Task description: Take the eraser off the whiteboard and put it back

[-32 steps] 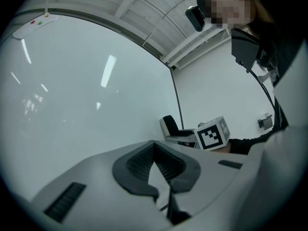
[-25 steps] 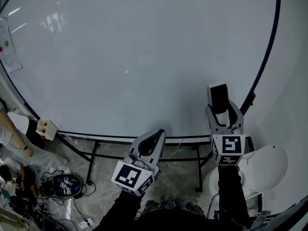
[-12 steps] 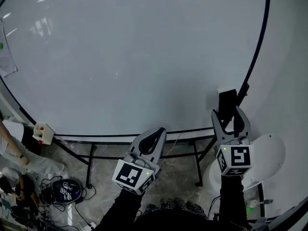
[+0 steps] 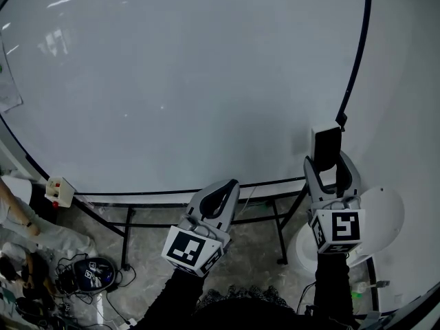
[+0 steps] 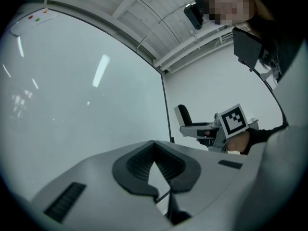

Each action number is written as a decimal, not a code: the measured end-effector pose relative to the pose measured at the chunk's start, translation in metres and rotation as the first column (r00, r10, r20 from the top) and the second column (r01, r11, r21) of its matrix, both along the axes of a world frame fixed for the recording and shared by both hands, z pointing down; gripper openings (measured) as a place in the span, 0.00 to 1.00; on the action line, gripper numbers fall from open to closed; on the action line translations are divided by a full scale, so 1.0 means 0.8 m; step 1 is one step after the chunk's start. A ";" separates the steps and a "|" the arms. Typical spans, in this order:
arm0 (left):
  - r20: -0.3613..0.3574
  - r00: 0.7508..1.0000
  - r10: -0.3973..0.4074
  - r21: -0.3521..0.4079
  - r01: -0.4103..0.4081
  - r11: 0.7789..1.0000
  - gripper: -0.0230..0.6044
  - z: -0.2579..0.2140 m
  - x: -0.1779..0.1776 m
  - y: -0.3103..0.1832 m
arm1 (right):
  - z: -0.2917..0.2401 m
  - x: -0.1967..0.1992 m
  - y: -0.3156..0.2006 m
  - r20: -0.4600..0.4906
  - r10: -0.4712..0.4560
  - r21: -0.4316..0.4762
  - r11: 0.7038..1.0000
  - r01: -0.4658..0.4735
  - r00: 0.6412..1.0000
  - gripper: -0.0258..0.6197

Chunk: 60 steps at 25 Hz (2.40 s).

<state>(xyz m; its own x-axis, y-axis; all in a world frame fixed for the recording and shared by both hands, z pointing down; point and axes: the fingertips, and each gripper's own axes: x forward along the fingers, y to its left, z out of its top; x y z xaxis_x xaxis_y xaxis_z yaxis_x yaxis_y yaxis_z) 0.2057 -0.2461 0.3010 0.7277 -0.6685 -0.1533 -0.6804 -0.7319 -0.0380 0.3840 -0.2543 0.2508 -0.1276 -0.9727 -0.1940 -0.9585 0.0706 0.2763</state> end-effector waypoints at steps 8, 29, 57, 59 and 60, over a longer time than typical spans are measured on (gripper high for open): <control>-0.007 0.999 -0.047 0.016 0.047 0.999 0.05 -0.011 0.012 0.014 | -0.003 0.006 0.000 0.000 -0.059 -0.002 0.998 0.059 0.998 0.47; 0.048 0.988 -0.145 0.043 0.143 0.989 0.05 -0.010 0.038 0.044 | 0.002 0.022 0.029 0.006 -0.131 -0.013 0.991 0.131 0.991 0.47; -0.015 0.985 -0.175 0.011 0.175 0.985 0.05 -0.010 0.031 0.086 | -0.001 0.014 0.055 0.033 -0.215 -0.004 0.977 0.215 0.976 0.47; -0.013 0.979 -0.205 0.002 0.205 0.979 0.05 -0.005 0.025 0.095 | 0.005 0.005 0.057 0.040 -0.247 -0.014 0.969 0.248 0.968 0.47; -0.012 0.976 -0.218 -0.002 0.218 0.976 0.05 -0.003 0.021 0.101 | 0.009 0.000 0.059 0.043 -0.264 -0.020 0.964 0.265 0.963 0.47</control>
